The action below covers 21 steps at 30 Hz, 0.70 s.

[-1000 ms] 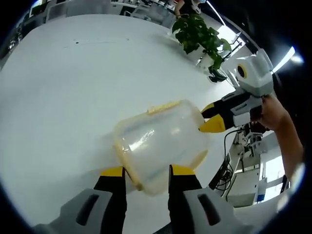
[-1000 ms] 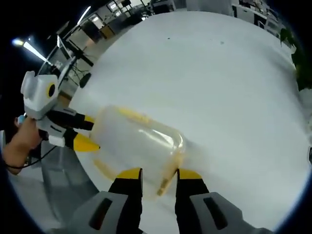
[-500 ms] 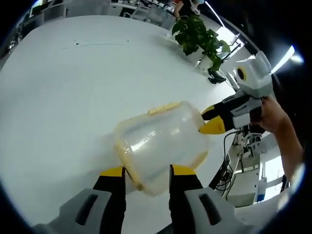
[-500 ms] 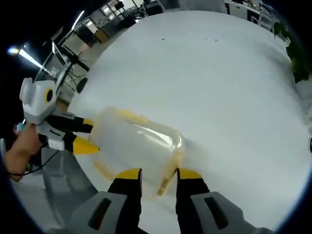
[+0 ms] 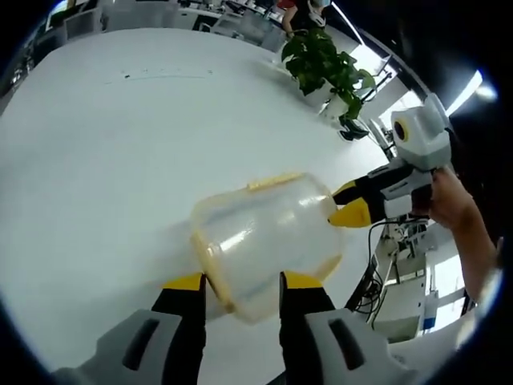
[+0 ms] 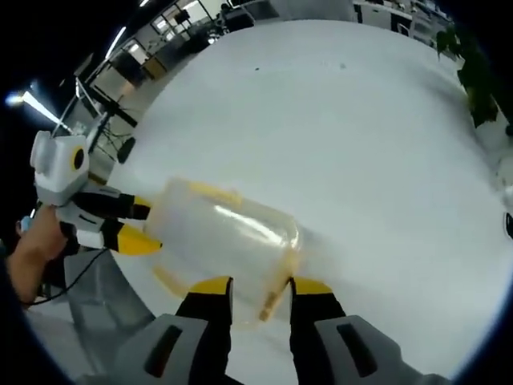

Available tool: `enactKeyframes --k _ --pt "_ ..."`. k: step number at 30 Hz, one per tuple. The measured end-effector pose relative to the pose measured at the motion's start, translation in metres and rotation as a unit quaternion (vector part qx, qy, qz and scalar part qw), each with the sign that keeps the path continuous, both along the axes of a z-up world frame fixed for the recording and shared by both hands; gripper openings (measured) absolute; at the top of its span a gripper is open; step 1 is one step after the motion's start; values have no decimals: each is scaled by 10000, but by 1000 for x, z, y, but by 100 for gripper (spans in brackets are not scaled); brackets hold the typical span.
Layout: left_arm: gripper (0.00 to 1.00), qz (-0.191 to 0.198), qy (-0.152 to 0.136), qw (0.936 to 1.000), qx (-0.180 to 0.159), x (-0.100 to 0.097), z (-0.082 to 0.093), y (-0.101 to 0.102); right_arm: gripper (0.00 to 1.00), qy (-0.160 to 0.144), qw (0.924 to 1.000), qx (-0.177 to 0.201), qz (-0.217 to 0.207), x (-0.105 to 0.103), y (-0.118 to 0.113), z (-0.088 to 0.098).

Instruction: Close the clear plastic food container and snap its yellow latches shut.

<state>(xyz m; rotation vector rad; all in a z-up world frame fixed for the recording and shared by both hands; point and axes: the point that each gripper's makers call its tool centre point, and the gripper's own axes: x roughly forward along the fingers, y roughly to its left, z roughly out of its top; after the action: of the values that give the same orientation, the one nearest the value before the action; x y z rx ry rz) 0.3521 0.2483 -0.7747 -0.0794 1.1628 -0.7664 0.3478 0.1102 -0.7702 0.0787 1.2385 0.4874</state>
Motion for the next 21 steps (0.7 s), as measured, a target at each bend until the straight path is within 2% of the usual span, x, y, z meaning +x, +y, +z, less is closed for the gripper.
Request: enactKeyframes --k 3,4,8,10,11,16,21 --pt "35 -3 26 10000 -13 0 1 0 26 -111 9998 7 170 2 -1 1" --pt "35 -27 25 10000 -17 1 1 1 26 -224 9990 -93 377 3 -3 2" --pt "33 -70 -48 9999 -94 5 10 2 29 -307 9986 -30 433 4 -3 8" --pt "33 -101 -134 9998 -122 7 15 2 30 -242 9977 -167 605 0 -5 7" --pt "33 -131 -158 9997 -121 7 17 2 29 -354 9964 -264 725 3 -7 8" --pt "34 -596 -440 9971 157 7 19 6 29 -413 9944 -232 948 2 1 14" --pt "36 -1191 -684 9897 391 1 20 6 29 -518 9847 -509 1581 0 4 16"
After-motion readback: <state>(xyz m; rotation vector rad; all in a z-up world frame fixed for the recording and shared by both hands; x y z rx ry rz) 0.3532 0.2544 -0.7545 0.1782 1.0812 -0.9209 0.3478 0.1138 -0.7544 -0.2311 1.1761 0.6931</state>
